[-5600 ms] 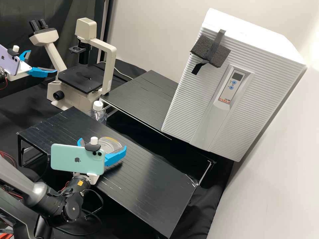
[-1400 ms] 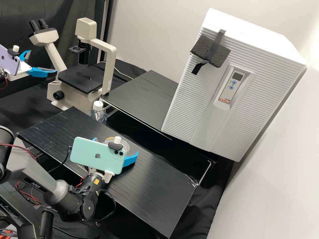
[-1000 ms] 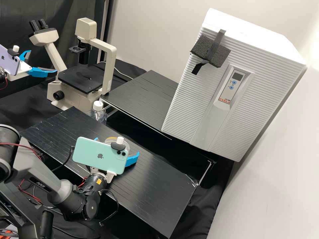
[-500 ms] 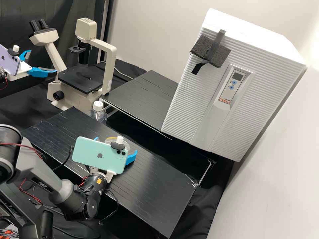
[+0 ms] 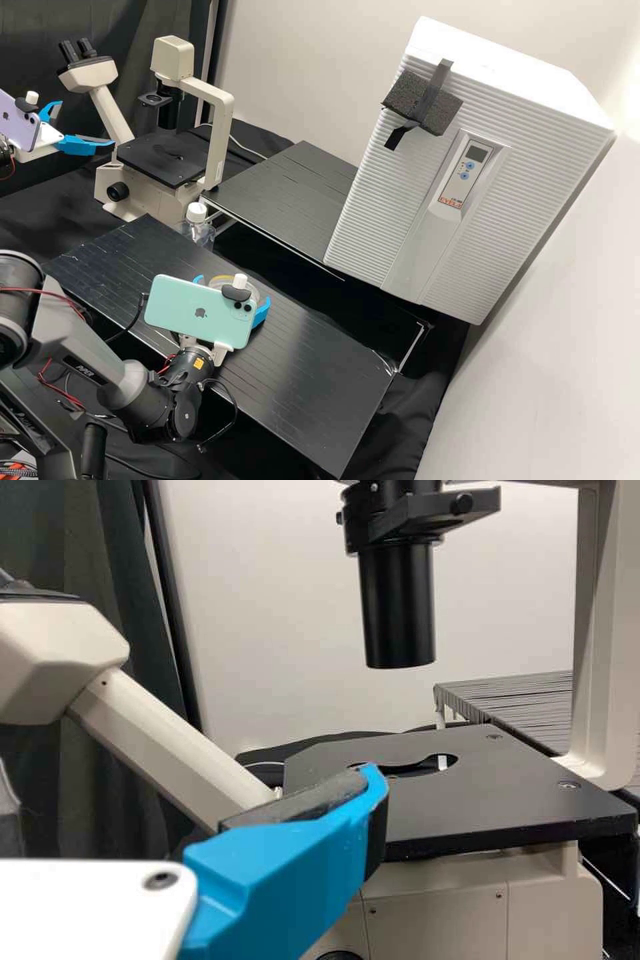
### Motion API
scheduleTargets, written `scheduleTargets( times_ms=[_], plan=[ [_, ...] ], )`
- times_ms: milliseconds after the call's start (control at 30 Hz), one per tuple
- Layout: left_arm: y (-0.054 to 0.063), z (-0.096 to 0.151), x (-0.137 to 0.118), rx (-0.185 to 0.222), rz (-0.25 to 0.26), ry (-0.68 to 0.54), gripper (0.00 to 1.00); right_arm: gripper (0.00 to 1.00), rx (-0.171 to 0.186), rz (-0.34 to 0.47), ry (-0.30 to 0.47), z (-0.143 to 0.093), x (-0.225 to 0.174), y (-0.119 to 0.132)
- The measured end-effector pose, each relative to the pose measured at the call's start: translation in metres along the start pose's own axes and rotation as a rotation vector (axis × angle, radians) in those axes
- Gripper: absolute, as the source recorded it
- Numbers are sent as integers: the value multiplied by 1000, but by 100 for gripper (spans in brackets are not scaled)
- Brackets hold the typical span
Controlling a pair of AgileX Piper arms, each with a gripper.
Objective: Close the petri dish lid.
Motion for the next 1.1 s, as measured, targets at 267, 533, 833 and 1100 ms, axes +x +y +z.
scheduleTargets(
  times_ms=[267, 533, 833, 1100],
  plan=[
    [0, 0, 0, 0, 0, 0, 100, 0, 0, 0, 0, 0, 0, 0],
    [0, 0, 0, 0, 0, 0, 100, 100, 1, 21, -14, 2, -3, 3],
    [0, 0, 0, 0, 0, 0, 100, 100, -28, 41, -17, -2, -5, 4],
    [0, 0, 0, 0, 0, 0, 100, 100, -28, 113, -22, -7, -8, 7]
  ],
)
